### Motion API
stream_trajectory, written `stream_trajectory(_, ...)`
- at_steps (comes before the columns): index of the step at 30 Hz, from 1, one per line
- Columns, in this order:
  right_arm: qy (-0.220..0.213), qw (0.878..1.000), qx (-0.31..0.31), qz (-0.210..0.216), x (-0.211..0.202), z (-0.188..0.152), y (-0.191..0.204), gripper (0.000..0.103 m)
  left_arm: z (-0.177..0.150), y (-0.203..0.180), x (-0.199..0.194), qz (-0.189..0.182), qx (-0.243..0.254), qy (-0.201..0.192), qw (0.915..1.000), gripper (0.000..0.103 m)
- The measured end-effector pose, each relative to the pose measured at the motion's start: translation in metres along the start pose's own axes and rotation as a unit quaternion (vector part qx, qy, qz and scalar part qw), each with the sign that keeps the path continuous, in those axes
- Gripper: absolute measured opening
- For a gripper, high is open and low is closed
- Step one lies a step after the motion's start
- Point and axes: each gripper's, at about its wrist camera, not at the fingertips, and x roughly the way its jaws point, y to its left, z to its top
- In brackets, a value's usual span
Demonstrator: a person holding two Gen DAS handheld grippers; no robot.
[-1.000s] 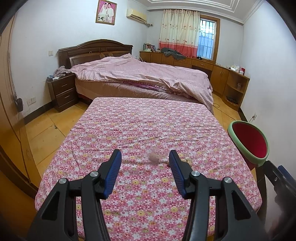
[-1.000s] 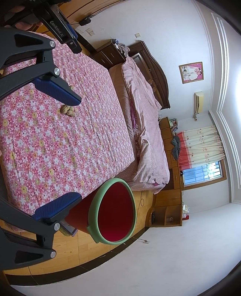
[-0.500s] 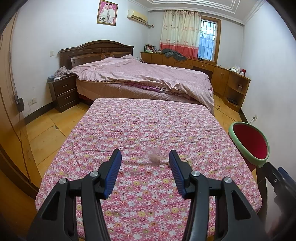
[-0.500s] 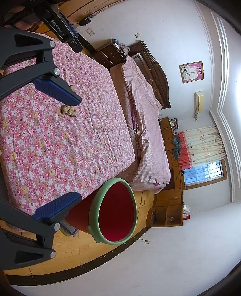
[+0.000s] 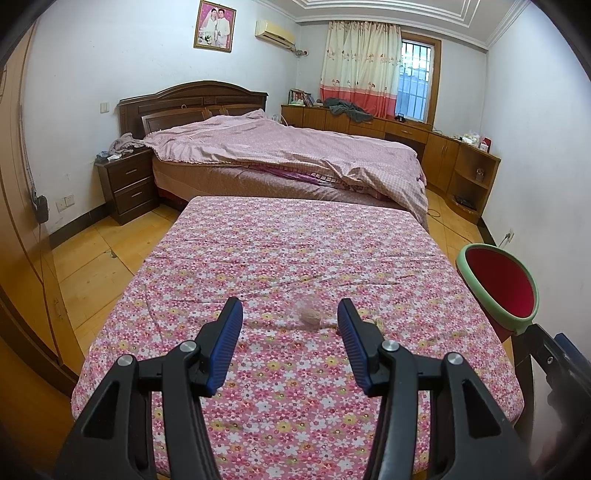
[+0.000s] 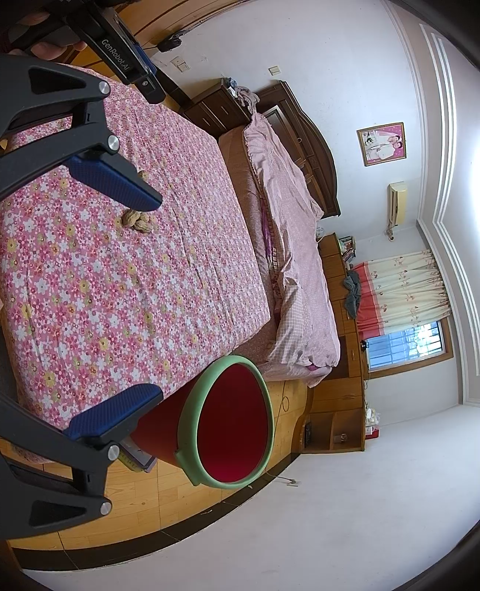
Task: Collect trash
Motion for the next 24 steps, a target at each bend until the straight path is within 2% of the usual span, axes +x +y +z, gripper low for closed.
stream_trajectory(24,0.002,1.0,0.001,0.0,-0.0024,-0.0012,0.0005,0.096,-0.0002,0.0014,0.0001,0.001,0.0,0.0,1.0,0.054)
